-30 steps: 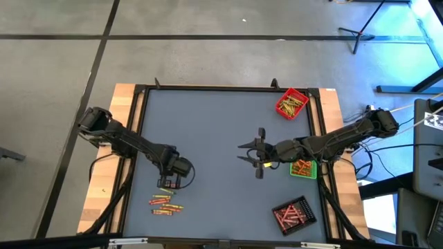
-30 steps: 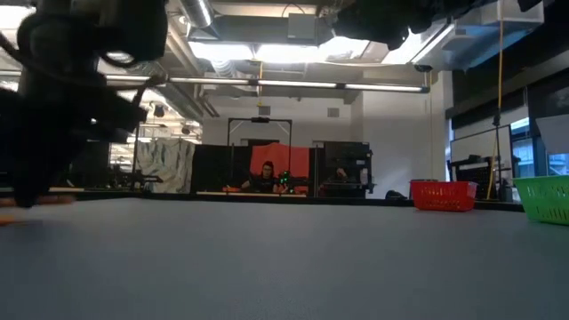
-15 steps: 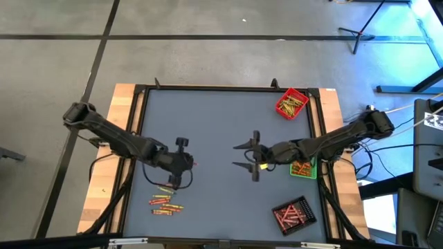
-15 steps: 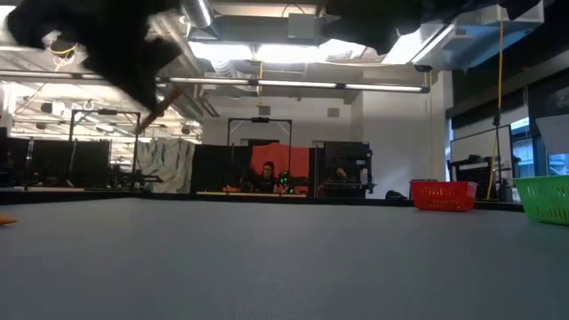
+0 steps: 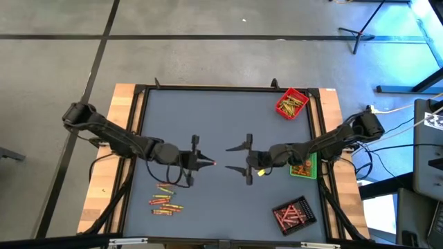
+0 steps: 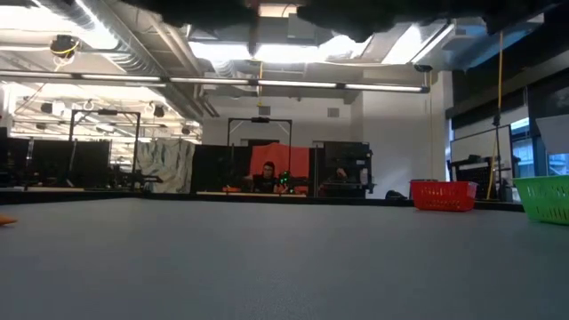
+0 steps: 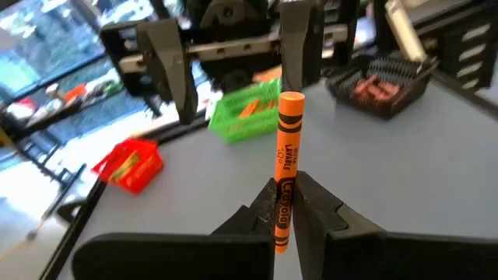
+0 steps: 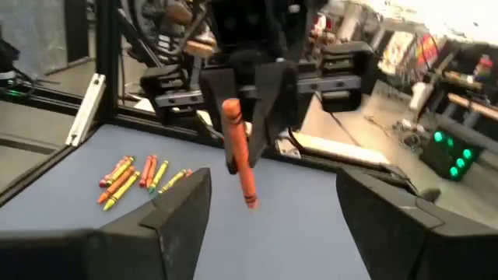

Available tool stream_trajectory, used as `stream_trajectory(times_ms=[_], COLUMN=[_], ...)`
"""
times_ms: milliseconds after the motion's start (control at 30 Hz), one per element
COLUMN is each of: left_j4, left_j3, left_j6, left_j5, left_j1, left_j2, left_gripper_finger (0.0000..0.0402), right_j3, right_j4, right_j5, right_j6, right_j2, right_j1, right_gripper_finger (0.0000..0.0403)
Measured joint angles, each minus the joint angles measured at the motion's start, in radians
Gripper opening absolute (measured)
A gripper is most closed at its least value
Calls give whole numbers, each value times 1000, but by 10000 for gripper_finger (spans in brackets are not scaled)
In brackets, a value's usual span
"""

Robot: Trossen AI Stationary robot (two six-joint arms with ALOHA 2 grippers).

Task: Sort crayons
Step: Put the orange crayon into the green bin

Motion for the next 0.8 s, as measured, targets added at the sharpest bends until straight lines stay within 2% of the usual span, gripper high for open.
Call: stream_trajectory(times_ms=[167, 333, 533, 667, 800], left_j4=[121, 147, 165, 165, 167], left_j3=[-1, -2, -2, -2, -2], left_j6=[38, 36, 28, 48, 54], left_j5=[106, 99, 9, 4, 2], left_j1=[38, 57, 43, 27, 21], left_j2=[49, 88, 100, 100, 100], left_gripper_finger=[10, 10, 10, 10, 10], right_j3=[9, 56, 102, 113, 113], right_j4=[148, 147, 140, 117, 111], right_j5=[-33, -34, -43, -24, -33], right_j6=[-41, -43, -47, -69, -99], right_j2=[60, 115, 176, 180, 180], right_j1=[0, 0, 0, 0, 0], right_gripper_finger=[252, 236, 209, 170, 100])
